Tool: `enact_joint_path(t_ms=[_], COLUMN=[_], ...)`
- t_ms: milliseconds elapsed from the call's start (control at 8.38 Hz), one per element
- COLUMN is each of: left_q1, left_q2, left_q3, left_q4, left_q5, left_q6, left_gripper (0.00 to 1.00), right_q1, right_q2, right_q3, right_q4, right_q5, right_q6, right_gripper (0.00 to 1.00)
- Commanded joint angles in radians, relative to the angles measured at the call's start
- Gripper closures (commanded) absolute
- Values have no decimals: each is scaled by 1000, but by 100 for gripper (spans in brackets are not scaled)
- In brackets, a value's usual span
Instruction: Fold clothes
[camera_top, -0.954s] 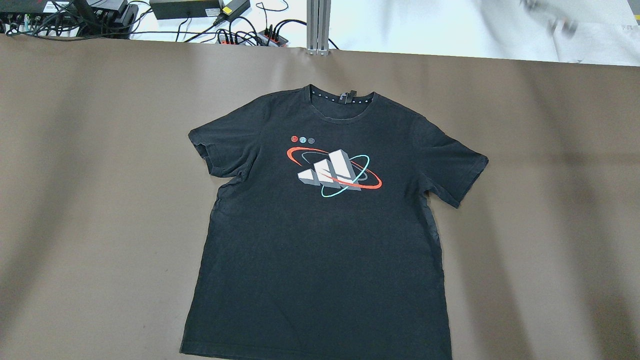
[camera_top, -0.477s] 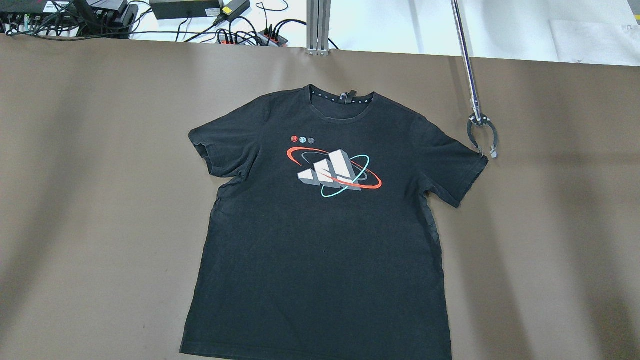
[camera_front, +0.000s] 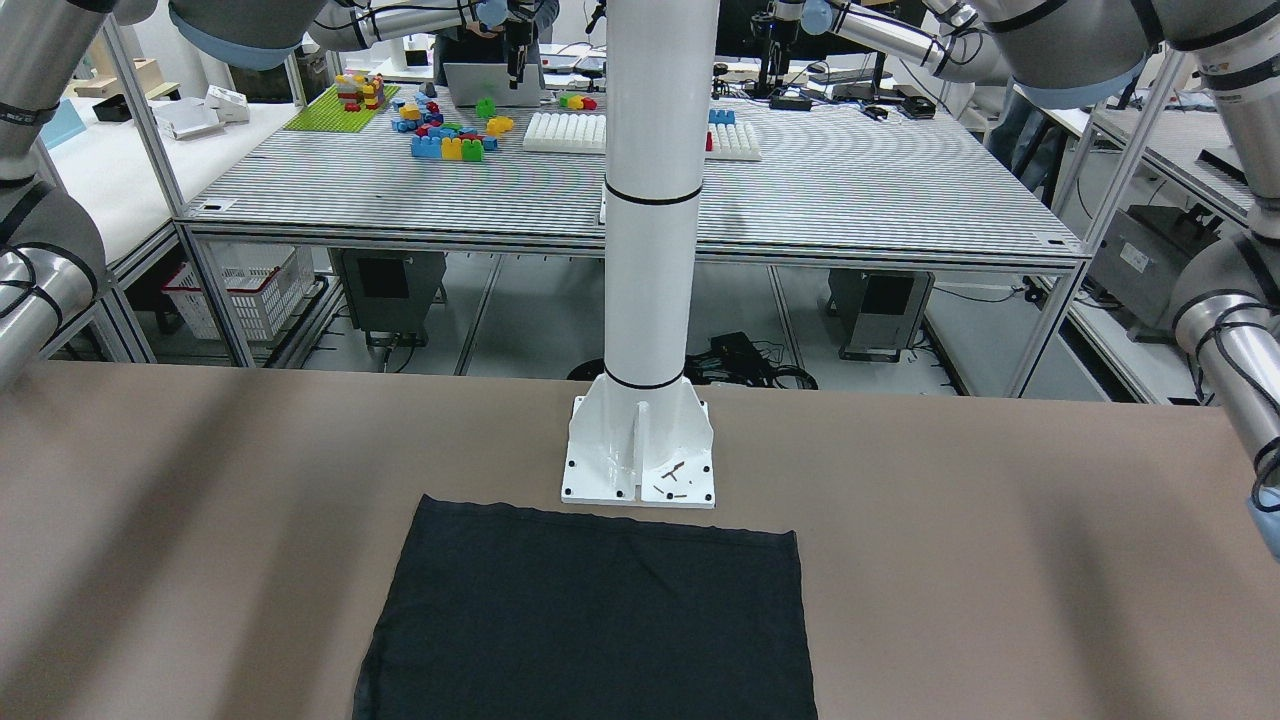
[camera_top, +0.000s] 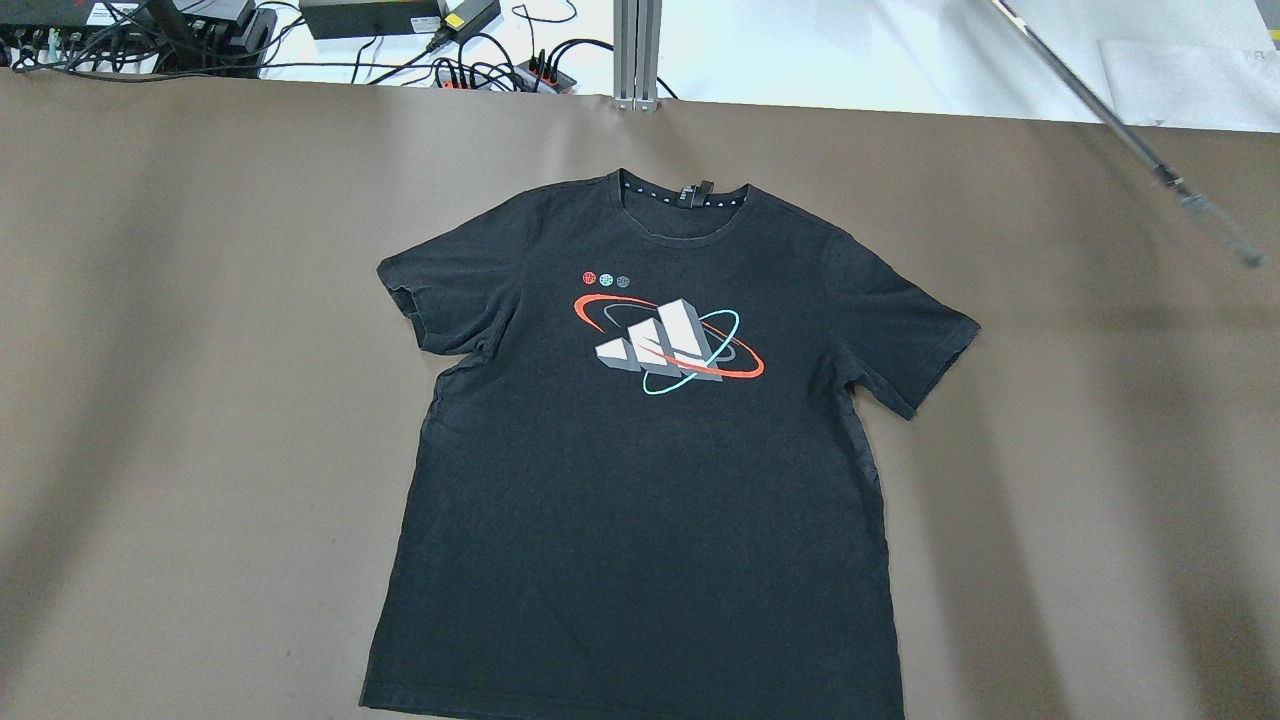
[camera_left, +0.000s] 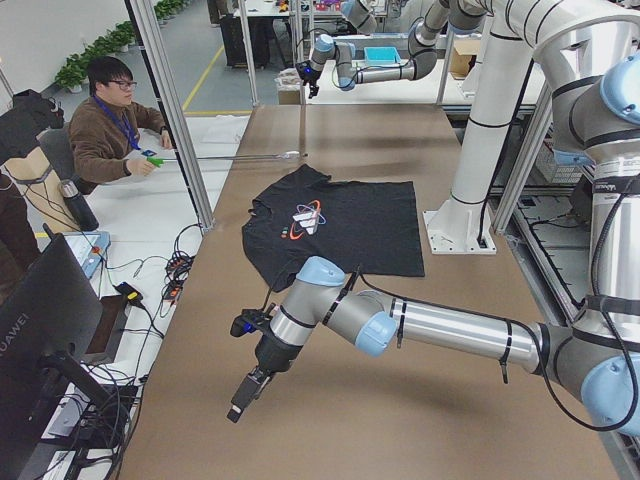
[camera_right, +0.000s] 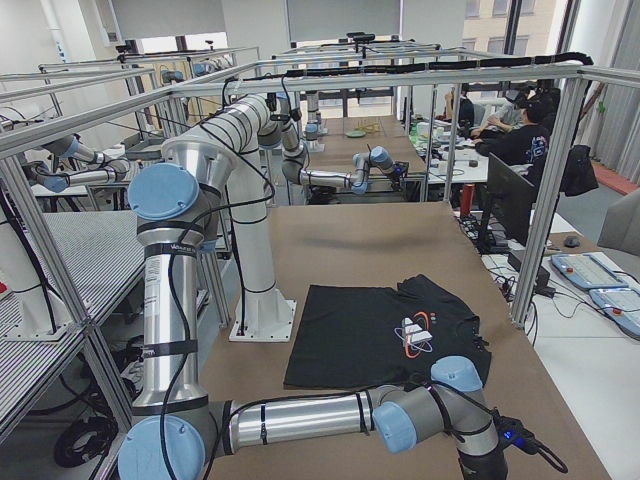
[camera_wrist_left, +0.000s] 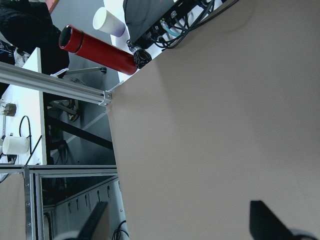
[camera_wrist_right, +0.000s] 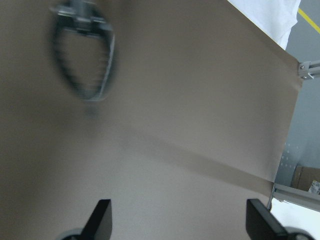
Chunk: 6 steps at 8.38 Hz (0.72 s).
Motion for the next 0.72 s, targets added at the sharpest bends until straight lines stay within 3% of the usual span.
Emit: enact_joint_path(t_ms=[0, 596], left_q1=[8, 17], left_q2=[-23, -31], left_q3=[9, -1], left_q4=[1, -2], left_q5=[2, -7], left_q6=[-1, -2], left_gripper=[0, 0], right_q1=[-1, -1], right_q2=[0, 6], right_q3=[-1, -7], right_q4=[-6, -36], right_q5=[1, 1], right_q6=[8, 7], right_gripper=[6, 6])
